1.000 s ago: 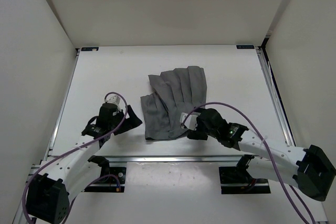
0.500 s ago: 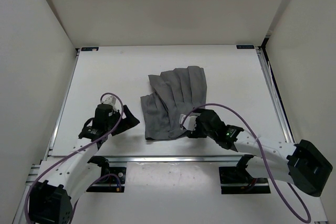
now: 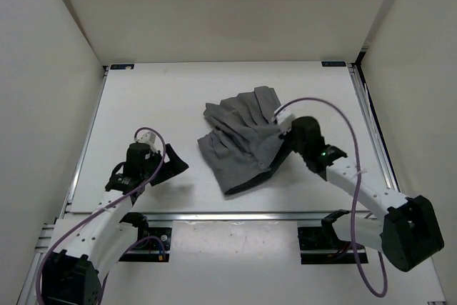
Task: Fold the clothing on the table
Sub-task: Flatten the skirt out
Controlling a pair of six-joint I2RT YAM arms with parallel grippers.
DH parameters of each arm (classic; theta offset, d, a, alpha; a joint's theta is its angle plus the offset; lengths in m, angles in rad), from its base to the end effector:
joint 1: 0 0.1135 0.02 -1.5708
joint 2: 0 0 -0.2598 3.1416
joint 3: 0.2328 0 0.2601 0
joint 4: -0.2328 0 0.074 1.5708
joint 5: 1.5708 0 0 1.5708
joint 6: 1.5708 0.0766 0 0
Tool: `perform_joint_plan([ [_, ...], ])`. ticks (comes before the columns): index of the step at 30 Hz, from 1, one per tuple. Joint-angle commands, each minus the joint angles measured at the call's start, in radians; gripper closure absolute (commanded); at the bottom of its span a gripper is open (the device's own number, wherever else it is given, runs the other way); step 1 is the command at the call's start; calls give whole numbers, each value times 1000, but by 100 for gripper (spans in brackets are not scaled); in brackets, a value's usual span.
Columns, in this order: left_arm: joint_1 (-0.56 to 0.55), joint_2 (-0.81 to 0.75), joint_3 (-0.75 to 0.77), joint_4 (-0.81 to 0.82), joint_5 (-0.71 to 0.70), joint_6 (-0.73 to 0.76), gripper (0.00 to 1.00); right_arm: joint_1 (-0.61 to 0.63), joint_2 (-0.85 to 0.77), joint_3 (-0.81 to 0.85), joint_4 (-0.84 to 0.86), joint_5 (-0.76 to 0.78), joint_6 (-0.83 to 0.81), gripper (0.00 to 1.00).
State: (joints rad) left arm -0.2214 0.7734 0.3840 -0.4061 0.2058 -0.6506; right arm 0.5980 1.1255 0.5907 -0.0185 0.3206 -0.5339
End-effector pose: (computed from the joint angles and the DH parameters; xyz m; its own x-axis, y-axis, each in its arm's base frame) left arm 0.1871 -0.0582 0.1480 -0.7692 -0.4346 -0.4686 -0.1399 0.8299 -0.5401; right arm 0.2460 0.1384 0.1935 -0.2147 -0.7306 -0.6481 -0.4902 0.6546 -0.5755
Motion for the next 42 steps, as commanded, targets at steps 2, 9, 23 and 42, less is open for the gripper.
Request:
perform_joint_plan([
  [2,-1,10,-1,35,21,8,1,-209,-12,118,-245,-153,347,100],
  [9,-107,79,45,64,-11,-12,1,-365,-56,46,-440,-376,511,27],
  [23,-406,299,144,248,-82,-150,2,-411,-124,112,-476,-437,568,11],
  [42,-569,701,365,478,-57,-247,2,-293,122,270,-376,-575,491,100],
])
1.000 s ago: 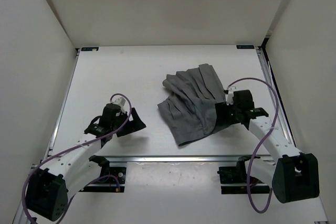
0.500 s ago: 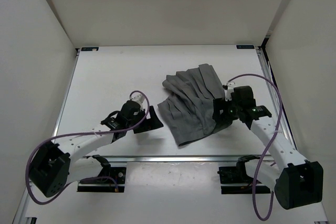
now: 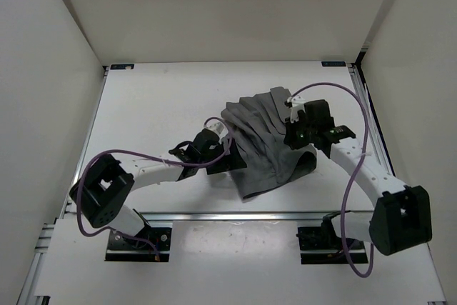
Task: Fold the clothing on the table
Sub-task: Flatten the skirt out
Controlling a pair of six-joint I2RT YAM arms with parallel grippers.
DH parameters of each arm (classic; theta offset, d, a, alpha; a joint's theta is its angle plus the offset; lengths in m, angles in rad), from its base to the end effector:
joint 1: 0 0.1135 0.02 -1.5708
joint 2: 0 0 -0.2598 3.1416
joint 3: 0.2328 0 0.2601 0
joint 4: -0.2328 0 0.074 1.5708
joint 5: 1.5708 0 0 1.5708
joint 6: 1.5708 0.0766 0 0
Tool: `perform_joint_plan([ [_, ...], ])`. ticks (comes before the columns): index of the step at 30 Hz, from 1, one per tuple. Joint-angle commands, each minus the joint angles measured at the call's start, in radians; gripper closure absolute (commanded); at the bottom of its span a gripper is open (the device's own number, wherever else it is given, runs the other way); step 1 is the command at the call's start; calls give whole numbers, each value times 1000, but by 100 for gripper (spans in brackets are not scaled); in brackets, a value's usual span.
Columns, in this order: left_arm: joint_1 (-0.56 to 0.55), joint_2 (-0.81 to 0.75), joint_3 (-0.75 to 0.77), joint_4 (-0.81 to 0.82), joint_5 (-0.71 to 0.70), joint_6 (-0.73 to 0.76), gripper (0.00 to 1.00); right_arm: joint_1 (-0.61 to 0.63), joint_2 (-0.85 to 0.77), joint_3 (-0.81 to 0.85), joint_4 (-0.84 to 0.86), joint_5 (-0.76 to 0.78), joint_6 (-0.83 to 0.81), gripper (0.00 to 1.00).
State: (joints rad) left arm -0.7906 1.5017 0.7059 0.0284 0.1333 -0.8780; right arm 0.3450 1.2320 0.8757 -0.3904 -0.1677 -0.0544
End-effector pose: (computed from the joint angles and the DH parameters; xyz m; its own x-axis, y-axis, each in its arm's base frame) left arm 0.2248 -0.2417 0.1298 -0.9058 -0.1690 -0.3887 0.1172 0.7816 -0.6127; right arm 0.2794 0.1140 0.2249 -0.6139 -0.2776 -0.7390 -0.4828 0.8726 0.0733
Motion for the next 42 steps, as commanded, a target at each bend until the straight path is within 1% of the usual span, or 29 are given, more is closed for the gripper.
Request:
perform_joint_plan([
  [1,2,-31,46,57,14,-18,2,-69,23,-29,-22,-119,14,100],
  [3,11,-38,53,65,12,-33,1,-80,20,-58,-42,-141,7,100],
  [6,14,-44,44,91,26,-50,1,-11,-9,-115,-68,-104,-21,100],
  [8,16,-41,44,91,31,-44,1,20,-20,-174,-88,1,-15,100],
  [9,21,-41,37,93,32,-49,2,5,-37,-197,-94,38,-4,100],
  [10,19,-50,33,96,38,-55,2,-9,-43,-234,-102,128,14,100],
  [11,22,-46,23,99,37,-56,1,-53,-46,-250,-110,164,22,100],
  [12,22,-47,15,103,37,-58,2,-140,-46,-250,-117,256,48,100],
  [13,30,-49,14,100,40,-59,2,-184,-25,-233,-132,305,88,100],
  [15,30,-57,3,102,42,-58,1,-367,4,-207,-169,295,129,100],
  [17,34,-55,7,96,43,-53,1,-438,-2,-173,-202,238,174,100],
  [18,36,-55,9,87,37,-52,1,-437,-14,-162,-209,223,182,100],
  [19,28,-54,15,85,45,-39,2,-428,-50,-156,-209,177,197,100],
  [20,28,-54,26,68,34,-30,1,-387,-81,-147,-194,60,186,100],
  [22,18,-54,44,41,19,-13,1,-280,-130,-129,-174,-31,179,100],
  [23,14,-51,49,35,19,0,1,-202,-167,-127,-145,-97,171,100],
  [25,7,-46,63,22,20,8,1,-21,-190,-113,-107,-121,160,100],
  [27,7,-40,63,18,28,11,1,35,-181,-107,-85,-157,151,99],
  [28,11,-35,63,19,26,10,1,41,-158,-106,-73,-165,151,100],
  [32,19,-35,58,24,35,11,1,-17,-50,-86,-50,-173,127,99],
  [35,24,-41,53,34,32,2,3,-40,30,-40,-45,-158,122,100],
  [39,27,-64,40,39,32,-4,4,-14,110,-1,-56,-110,108,100],
  [42,31,-84,23,44,25,-10,4,23,138,-1,-41,-52,117,100],
])
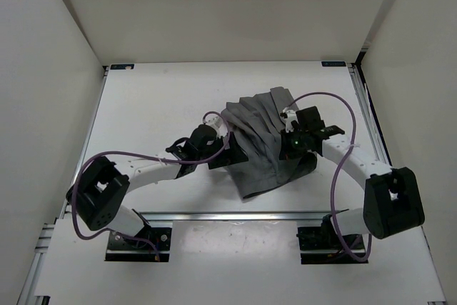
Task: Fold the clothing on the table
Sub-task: Flatten the skirt out
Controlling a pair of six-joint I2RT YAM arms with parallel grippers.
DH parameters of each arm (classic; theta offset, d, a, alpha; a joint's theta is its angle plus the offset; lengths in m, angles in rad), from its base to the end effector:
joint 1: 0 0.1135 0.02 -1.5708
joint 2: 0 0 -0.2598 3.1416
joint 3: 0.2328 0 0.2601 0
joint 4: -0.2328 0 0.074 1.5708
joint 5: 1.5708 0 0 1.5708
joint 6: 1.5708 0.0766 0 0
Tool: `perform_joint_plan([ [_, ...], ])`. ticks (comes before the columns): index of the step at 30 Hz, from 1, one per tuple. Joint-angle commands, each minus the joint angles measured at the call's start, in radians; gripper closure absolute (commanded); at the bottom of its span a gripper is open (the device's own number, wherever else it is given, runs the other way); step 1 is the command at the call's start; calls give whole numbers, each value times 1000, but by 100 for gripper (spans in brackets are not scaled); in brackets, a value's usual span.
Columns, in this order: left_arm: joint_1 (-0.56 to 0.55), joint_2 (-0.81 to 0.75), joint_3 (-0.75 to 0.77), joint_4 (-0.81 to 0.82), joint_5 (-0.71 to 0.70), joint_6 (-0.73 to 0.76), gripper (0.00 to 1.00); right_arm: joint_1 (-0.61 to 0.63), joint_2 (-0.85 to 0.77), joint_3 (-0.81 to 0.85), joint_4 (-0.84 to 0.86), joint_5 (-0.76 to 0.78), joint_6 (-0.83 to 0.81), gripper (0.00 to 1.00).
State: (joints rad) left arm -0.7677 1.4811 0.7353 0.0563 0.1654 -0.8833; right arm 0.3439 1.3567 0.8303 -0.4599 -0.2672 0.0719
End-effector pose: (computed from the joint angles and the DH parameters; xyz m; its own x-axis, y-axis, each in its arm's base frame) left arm 0.2350 -0.2443 0.1495 -0.8905 -0.1999 -0.4087 0.1390 0.7358 -0.6628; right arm 0.2713 0.1186 0.1688 -0.8163 -0.2187 -0.5345 -0.4047 0.8769 0.2593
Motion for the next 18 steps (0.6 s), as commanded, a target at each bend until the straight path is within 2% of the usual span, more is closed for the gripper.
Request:
perform_joint_plan([
  [1,13,-73,-23,23,-9,-9,3,35,12,41,35,78,-6,100],
  [6,24,-105,-51,40,-21,-26,3,-32,64,13,32,222,35,100],
  [9,27,-116,-74,46,-17,-36,3,-167,104,-8,29,264,60,100],
  [11,31,-119,-77,59,-21,-34,3,-309,134,6,17,266,63,100],
  [13,33,-122,-82,57,-21,-43,2,-392,137,32,-17,328,66,100],
  [15,41,-125,-91,62,-21,-39,3,-457,121,35,-31,371,52,100],
  [18,47,-119,-74,60,-15,-36,3,-490,67,10,-69,370,51,100],
])
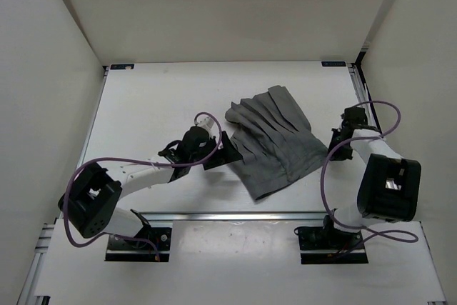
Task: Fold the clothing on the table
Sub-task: Flatten the skirt out
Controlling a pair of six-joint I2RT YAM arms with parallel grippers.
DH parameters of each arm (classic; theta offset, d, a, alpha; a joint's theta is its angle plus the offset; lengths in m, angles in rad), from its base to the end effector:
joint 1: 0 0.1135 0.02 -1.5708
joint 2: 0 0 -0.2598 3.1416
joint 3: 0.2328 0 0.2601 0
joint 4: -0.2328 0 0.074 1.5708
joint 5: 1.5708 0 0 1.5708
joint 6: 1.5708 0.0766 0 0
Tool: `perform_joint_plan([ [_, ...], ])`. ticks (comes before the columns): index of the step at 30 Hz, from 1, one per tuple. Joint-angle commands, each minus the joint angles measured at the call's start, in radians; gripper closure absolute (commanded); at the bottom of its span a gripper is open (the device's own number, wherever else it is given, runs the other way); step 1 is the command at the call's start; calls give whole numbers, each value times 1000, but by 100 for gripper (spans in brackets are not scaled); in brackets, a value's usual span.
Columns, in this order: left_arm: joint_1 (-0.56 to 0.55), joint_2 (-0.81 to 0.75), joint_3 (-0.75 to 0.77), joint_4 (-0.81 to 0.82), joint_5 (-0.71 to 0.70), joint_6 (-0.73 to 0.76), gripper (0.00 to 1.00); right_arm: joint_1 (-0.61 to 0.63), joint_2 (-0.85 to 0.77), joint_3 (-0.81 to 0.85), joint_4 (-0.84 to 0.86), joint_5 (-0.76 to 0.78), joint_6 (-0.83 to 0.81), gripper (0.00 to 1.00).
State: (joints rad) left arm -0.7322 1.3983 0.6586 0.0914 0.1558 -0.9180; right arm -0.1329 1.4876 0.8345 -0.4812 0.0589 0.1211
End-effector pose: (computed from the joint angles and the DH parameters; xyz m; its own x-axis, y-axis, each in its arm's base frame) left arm 0.2316 -0.2242 0.1528 -0.8705 -0.2727 -0.4097 0.1003 0.7167 -0.6901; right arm 0.2962 -0.0442 0.1299 -0.8727 0.2384 -0.4261 0.2643 0.9644 -0.0019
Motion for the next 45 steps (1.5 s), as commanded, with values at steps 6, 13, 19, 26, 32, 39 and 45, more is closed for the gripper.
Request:
perform_joint_plan([
  [6,-18,-28,22,-25,2,14,2,198,-285,-66,12,-166,-29,75],
  [13,-160,-18,-26,23,-21,-71,2,187,-319,-61,6,-301,-29,36],
  [19,-222,57,-57,137,-38,-159,1,139,-314,-15,9,-263,-60,36],
  [26,-297,208,-2,211,-56,-209,1,99,-348,-20,-10,-281,-48,37],
  [32,-305,277,18,237,-76,-225,1,128,-395,-29,-22,-248,-58,37],
  [39,-305,258,-5,225,-87,-228,1,125,-406,-52,-4,-226,-67,38],
  [45,-294,252,-42,257,-70,-252,4,118,-403,-48,4,-222,-55,38],
])
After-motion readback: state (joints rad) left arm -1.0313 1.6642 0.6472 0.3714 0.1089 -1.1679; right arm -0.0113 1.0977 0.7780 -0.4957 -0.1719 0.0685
